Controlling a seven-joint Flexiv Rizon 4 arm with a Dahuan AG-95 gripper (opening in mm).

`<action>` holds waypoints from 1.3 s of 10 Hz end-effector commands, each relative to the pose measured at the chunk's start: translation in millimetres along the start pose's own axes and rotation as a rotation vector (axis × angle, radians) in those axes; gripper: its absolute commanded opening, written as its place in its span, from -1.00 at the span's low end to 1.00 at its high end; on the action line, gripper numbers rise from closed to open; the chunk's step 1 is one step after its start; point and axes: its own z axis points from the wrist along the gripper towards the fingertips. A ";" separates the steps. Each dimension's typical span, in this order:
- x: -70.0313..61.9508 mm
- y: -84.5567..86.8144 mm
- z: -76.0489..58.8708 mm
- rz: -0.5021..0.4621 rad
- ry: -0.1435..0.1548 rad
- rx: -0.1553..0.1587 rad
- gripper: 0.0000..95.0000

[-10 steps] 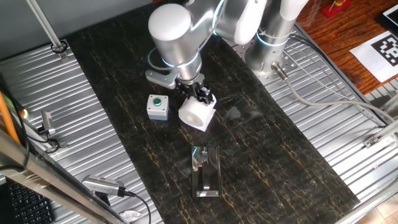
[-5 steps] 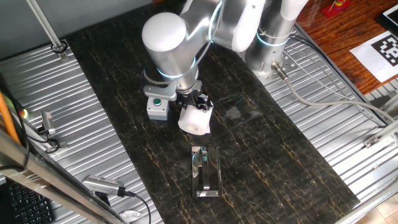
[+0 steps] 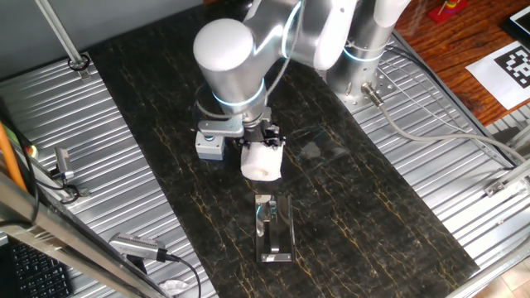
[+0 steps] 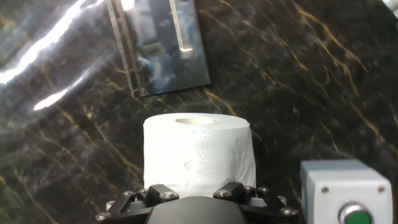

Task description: Put the toilet paper on its holder

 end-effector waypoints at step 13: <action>-1.0 0.3 -0.1 0.115 0.084 -0.073 -1.00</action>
